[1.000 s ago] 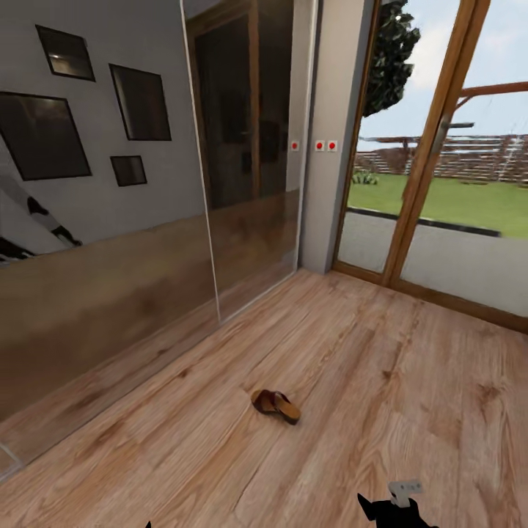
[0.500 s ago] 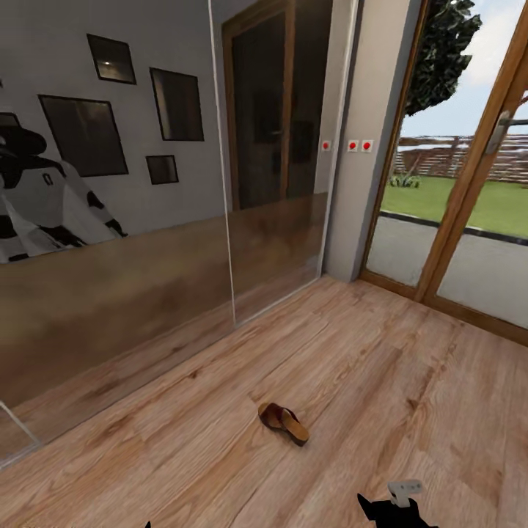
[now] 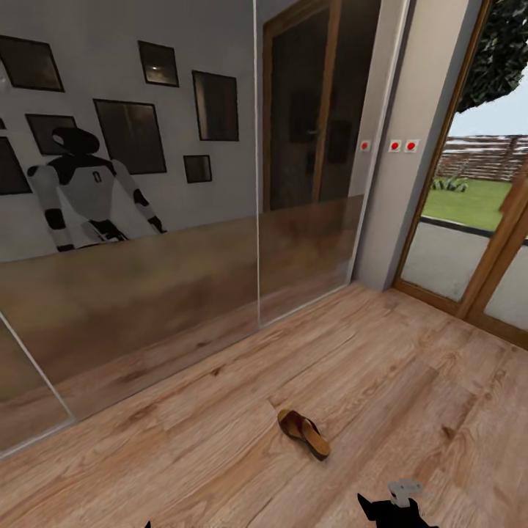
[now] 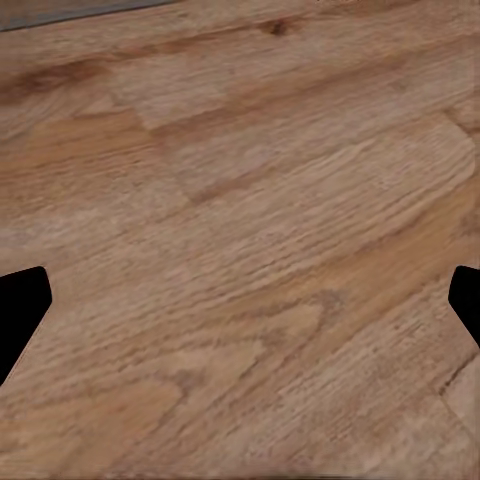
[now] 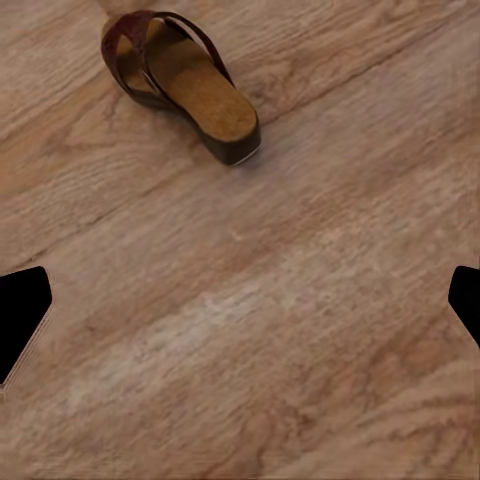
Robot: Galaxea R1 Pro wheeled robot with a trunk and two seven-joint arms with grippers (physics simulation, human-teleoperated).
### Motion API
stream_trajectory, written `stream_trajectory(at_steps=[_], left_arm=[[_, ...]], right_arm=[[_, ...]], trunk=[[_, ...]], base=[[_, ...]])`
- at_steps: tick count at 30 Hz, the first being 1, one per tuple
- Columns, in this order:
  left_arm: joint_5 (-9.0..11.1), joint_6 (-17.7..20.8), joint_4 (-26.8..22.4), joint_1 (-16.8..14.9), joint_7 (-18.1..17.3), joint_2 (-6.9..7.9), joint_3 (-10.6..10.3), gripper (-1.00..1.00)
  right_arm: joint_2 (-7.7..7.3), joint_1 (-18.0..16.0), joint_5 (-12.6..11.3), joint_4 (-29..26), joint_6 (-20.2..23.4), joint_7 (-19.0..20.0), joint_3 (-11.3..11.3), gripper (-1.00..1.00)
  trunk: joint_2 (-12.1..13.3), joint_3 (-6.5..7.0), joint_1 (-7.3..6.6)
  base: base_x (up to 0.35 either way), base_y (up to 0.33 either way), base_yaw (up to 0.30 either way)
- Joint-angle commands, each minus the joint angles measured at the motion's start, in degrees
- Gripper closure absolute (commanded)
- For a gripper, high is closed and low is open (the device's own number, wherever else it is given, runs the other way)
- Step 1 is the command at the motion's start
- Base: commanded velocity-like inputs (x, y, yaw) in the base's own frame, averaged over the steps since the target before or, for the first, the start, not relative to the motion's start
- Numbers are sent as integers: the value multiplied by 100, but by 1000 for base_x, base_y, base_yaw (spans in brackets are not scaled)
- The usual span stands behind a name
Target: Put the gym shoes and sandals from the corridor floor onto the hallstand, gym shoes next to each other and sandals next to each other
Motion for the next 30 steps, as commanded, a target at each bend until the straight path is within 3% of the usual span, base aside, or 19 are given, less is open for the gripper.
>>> stream_trajectory(at_steps=[1, 18, 30], left_arm=[[31, 0, 8, -6, -59, -2, 29, -100], [31, -8, 7, -6, -59, -2, 29, -100], [31, -9, 1, -6, -59, -3, 29, -100]], right_arm=[[-3, -2, -46, 5, -7, 44, -8, -100], [-2, -2, -45, 5, -7, 44, -8, -100], [-2, -2, -44, 5, -7, 44, -8, -100]], trunk=[[-2, -5, -1], [-2, -5, -1], [-2, -5, -1]], base=[[6, -4, 277], [1, -5, 277], [0, -201, 277]])
